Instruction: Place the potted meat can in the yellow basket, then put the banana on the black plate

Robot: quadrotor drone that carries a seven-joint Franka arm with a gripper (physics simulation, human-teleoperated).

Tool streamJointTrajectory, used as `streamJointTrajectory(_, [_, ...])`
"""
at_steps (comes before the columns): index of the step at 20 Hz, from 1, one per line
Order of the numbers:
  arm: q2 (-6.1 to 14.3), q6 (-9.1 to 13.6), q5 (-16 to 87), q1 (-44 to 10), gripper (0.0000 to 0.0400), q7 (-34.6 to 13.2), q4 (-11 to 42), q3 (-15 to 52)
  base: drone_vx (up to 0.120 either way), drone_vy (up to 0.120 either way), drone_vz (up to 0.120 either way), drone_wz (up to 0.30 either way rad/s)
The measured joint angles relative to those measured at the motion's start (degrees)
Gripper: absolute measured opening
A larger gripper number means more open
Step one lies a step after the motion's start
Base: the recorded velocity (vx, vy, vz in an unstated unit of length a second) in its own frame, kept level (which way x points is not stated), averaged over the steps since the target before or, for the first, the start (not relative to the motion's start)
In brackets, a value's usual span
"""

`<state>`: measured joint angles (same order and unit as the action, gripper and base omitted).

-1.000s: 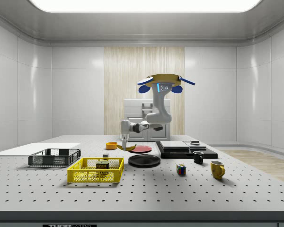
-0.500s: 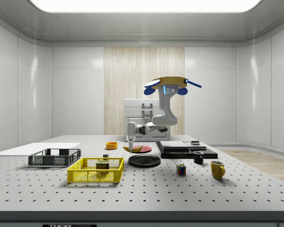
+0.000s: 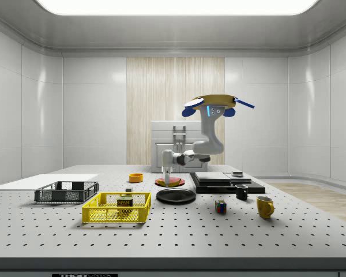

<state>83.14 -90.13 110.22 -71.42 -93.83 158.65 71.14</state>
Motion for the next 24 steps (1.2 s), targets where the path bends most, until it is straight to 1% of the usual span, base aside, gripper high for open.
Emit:
streamJointTrajectory(5, [0.0, 0.0, 0.0, 0.0, 0.019, 0.0, 0.0, 0.0, -0.112, 0.0, 0.0, 0.0])
streamJointTrajectory(16, [-0.5, -2.4, 5.5, -0.7, 0.019, 0.5, -2.1, -5.8, 0.0, 0.0, 0.0, 0.0])
streamJointTrajectory(24, [-1.4, -3.3, 8.7, -0.9, 0.019, 0.9, -3.5, -8.9, 0.0, 0.0, 0.0, 0.0])
